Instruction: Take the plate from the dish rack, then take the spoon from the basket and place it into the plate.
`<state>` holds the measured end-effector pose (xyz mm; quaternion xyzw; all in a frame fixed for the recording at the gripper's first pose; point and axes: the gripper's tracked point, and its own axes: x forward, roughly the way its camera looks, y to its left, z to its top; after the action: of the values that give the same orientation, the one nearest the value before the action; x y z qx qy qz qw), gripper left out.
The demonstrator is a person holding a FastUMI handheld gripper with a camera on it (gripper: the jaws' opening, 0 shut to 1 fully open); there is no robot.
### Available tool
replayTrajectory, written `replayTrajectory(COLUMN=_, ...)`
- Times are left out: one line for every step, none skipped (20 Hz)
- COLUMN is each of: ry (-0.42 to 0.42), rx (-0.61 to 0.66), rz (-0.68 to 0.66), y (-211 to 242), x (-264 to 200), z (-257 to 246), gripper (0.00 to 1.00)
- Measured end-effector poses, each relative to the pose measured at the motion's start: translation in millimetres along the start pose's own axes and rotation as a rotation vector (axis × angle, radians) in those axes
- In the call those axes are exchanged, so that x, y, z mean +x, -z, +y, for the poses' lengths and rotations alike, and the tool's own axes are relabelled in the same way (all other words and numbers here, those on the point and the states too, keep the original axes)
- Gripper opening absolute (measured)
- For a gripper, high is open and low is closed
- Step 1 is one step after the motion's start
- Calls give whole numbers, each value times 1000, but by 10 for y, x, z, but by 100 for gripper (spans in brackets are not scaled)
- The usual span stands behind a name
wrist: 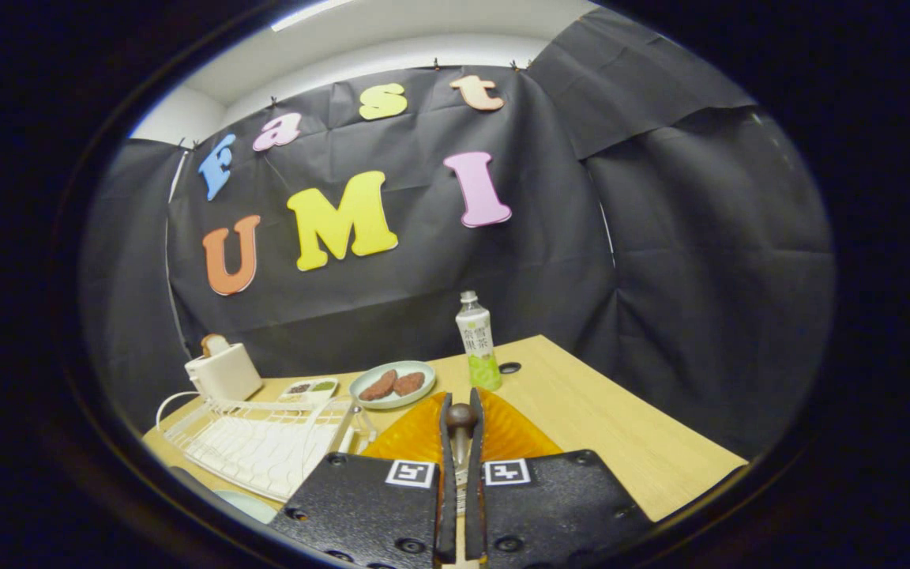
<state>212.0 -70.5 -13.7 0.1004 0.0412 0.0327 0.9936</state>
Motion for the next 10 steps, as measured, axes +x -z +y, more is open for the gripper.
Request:
replayTrajectory(ry=-11, rx=2, rz=-20, y=-94, x=-76, z=44, gripper=9)
replayTrajectory(ry=-26, rx=2, rz=-39, y=-186, x=-160, z=95, gripper=9)
replayTrajectory(ry=-45, rx=2, rz=-56, y=-260, x=-268, z=156, gripper=9)
replayTrajectory(ry=-67, rx=1, rz=-73, y=-340, x=-375, z=225, gripper=9)
replayTrajectory(ry=-92, rx=0, rz=-91, y=-409, x=-485, z=305, gripper=9)
replayTrajectory(ry=-118, rx=-2, rz=-106, y=-474, x=-591, z=384, gripper=9)
replayTrajectory(ry=-146, rx=-7, rz=-116, y=-509, x=-691, z=474, gripper=9)
replayTrajectory(ry=-176, rx=-12, rz=-122, y=-535, x=-793, z=563, gripper=9)
replayTrajectory(ry=-211, rx=-13, rz=-126, y=-552, x=-899, z=667, gripper=9)
replayTrajectory(ry=-250, rx=-14, rz=-125, y=-550, x=-998, z=773, gripper=9)
